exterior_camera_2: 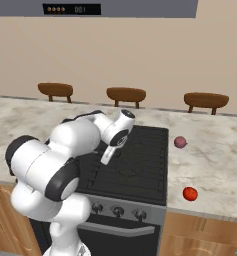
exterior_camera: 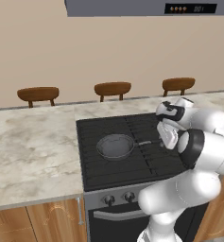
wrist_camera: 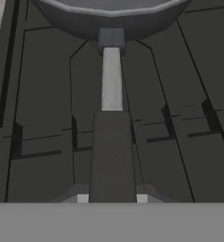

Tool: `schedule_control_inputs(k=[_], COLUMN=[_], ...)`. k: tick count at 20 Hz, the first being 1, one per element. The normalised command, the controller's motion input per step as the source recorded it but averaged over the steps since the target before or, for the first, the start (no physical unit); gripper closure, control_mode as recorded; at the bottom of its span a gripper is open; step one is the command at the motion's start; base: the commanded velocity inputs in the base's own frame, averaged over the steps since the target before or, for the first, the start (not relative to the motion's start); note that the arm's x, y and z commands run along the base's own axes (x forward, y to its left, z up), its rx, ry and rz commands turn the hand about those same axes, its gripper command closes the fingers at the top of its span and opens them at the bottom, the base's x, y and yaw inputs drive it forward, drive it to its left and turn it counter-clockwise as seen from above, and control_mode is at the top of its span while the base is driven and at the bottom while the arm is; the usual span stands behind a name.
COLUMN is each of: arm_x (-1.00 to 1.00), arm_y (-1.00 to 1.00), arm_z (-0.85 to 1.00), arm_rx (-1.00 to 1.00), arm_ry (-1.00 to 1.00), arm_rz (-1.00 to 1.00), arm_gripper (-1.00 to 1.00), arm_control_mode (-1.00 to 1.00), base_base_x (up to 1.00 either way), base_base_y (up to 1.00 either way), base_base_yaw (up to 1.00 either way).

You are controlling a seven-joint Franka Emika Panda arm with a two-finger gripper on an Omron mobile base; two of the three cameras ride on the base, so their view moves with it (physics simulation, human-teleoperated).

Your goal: Place the pan on the front left burner on the stove. Then place the tomato and the onion in the pan and turn on the front left burner.

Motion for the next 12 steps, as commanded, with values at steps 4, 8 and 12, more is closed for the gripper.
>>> schedule_control_inputs(k=[4, 8, 12], arm_x=[0.14, 0.11, -0.05], arm_y=[0.06, 0.07, 0.0], arm_z=[-0.16, -0.13, -0.02], arm_rx=[0.0, -0.01, -0.01], arm_ry=[0.0, 0.0, 0.0], arm_rz=[0.0, 0.0, 0.0], arm_gripper=[1.0, 1.0, 1.0], arm_control_mode=[-1.0, -1.0, -1.0], base_base_x=[0.0, 0.0, 0.0], base_base_y=[0.0, 0.0, 0.0], base_base_yaw=[0.0, 0.0, 0.0])
